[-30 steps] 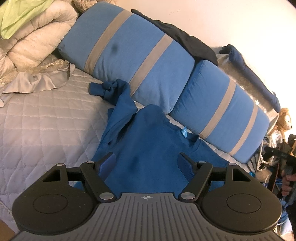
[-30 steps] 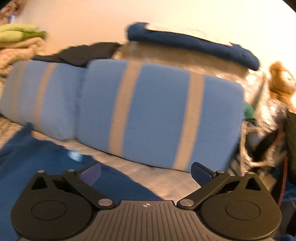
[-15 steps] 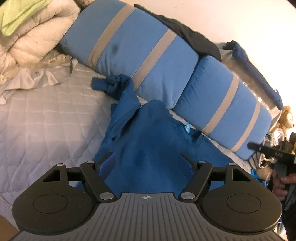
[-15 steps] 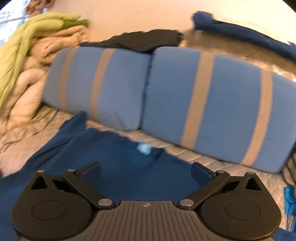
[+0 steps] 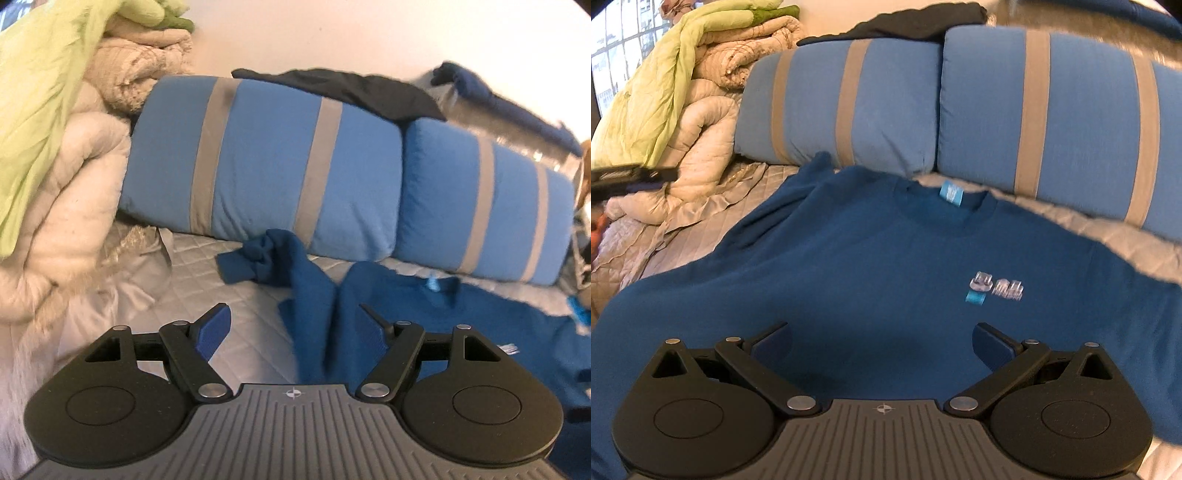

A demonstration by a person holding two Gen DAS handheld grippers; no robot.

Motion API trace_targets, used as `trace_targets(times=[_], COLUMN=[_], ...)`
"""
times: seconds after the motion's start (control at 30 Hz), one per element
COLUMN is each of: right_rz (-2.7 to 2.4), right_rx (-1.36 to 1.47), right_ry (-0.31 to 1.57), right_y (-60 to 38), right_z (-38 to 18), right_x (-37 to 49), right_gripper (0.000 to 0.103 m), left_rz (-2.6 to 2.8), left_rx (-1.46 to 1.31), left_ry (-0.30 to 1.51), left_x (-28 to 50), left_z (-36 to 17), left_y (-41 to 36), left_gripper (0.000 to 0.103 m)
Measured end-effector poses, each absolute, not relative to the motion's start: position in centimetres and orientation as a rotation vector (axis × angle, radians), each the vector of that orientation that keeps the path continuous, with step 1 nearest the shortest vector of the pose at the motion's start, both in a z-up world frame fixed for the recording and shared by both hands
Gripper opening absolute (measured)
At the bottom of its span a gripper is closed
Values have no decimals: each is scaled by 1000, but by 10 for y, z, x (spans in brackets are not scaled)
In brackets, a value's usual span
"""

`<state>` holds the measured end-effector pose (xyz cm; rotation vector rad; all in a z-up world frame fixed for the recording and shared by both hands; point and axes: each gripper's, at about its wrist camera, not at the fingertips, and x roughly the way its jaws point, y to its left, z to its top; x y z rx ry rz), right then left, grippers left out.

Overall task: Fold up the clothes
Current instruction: 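Move the left tool to the other sleeve and close on it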

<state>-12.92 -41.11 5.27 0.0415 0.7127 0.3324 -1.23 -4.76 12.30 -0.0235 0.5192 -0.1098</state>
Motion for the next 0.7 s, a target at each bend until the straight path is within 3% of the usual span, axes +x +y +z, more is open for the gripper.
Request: trace_targets(times=[0.4, 0.7], right_rz=[246, 272], right_rx=[113, 102], right_ry=[628, 624], right_y=[-423, -421], right_z=[52, 50], right_x=[-137, -137], right_gripper=[103, 102], left_rz=[-92, -107], left_rx=[114, 158], left_ry=[611, 617], left_x=[51, 49], left_z=[81, 77], left_y=[-59, -66], left_gripper=[73, 73])
